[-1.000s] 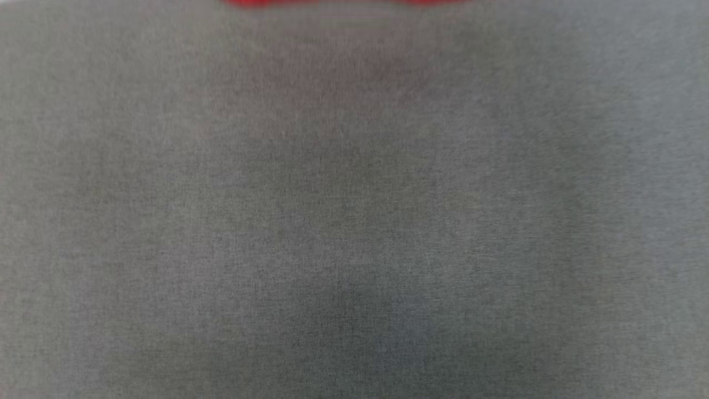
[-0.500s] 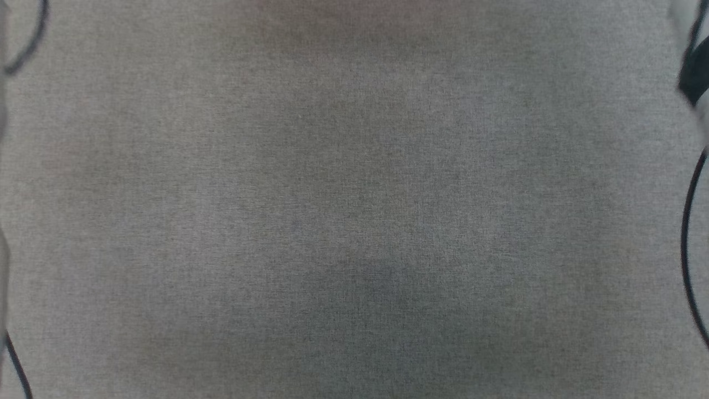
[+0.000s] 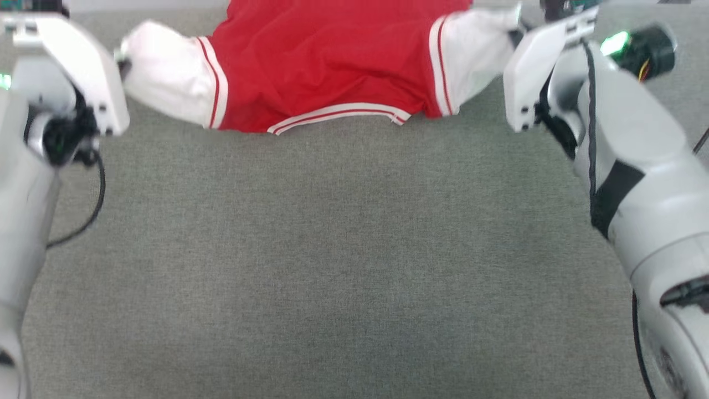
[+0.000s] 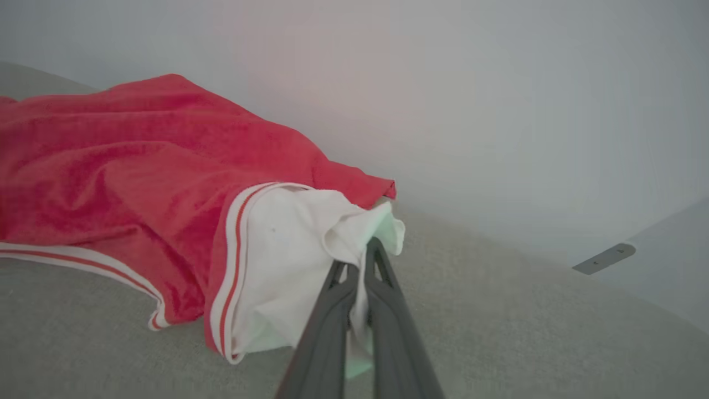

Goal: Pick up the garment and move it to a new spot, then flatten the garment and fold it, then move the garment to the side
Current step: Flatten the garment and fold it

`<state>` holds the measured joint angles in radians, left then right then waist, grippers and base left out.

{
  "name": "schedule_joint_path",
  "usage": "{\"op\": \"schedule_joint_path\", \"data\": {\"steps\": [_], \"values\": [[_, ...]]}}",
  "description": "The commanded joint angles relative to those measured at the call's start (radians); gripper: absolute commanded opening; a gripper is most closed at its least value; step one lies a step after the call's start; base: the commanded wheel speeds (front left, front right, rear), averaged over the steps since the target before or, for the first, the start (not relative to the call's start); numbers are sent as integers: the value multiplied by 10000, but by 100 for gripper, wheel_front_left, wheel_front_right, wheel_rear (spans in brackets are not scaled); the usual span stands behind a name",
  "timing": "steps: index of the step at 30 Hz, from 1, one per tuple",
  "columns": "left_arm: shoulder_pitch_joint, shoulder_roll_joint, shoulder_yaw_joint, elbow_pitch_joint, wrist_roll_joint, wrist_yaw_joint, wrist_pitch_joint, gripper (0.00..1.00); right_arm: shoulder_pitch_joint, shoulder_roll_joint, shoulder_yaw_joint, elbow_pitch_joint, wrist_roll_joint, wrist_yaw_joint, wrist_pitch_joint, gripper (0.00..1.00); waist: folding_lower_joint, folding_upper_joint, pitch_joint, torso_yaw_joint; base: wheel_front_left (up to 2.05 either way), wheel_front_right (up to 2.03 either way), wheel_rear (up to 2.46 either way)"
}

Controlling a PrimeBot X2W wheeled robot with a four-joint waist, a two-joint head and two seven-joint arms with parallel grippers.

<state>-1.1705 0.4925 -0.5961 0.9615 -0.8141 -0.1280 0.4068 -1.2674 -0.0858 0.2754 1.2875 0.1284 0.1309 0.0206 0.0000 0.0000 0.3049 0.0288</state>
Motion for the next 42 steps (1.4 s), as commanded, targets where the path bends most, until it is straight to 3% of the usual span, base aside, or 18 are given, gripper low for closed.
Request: {"op": "schedule_joint_path", "data": {"steps": [1, 4, 8, 16, 21, 27, 36, 42], "values": [[435, 179, 43, -186, -242, -25, 245, 0, 326, -54, 175, -137, 373, -3, 177, 0, 0, 0, -201, -69, 0, 0, 0], [1336, 481, 61, -817, -462, 100, 679, 0, 1040, -260, 818, -456, 1058, -3, 812, 0, 0, 0, -442, -117, 0, 0, 0], [2756, 1004, 181, -2263, -868, 634, 1136, 0, 2099, -753, 1705, -1457, 2172, -3, 1765, 0, 0, 0, -734, -131, 0, 0, 0], [6324, 2461, 742, -7053, -1618, 2794, 1779, 0, 4714, -2962, 3294, -5496, 4816, -3, 4364, 0, 0, 0, -1161, -99, 0, 0, 0], [8454, 3276, 1135, -9844, -2126, 4194, 1952, 0, 6307, -4258, 3036, -7814, 5794, -3, 5735, 0, 0, 0, -1296, -85, 0, 0, 0], [10787, 3870, 1285, -12184, -2403, 5541, 1883, 0, 8708, -5003, 1890, -10251, 6024, -3, 7381, 0, 0, 0, -1392, -42, 0, 0, 0], [12612, 4046, 1184, -13131, -2791, 6288, 1788, 0, 11615, -4798, 119, -12555, 5663, -3, 9368, 0, 0, 0, -1320, 25, 0, 0, 0], [12770, 3662, 1050, -13176, -2811, 6092, 1521, 0, 12868, -3879, -1016, -13462, 4704, -3, 9521, 0, 0, 0, -1092, 99, 0, 0, 0]]}}
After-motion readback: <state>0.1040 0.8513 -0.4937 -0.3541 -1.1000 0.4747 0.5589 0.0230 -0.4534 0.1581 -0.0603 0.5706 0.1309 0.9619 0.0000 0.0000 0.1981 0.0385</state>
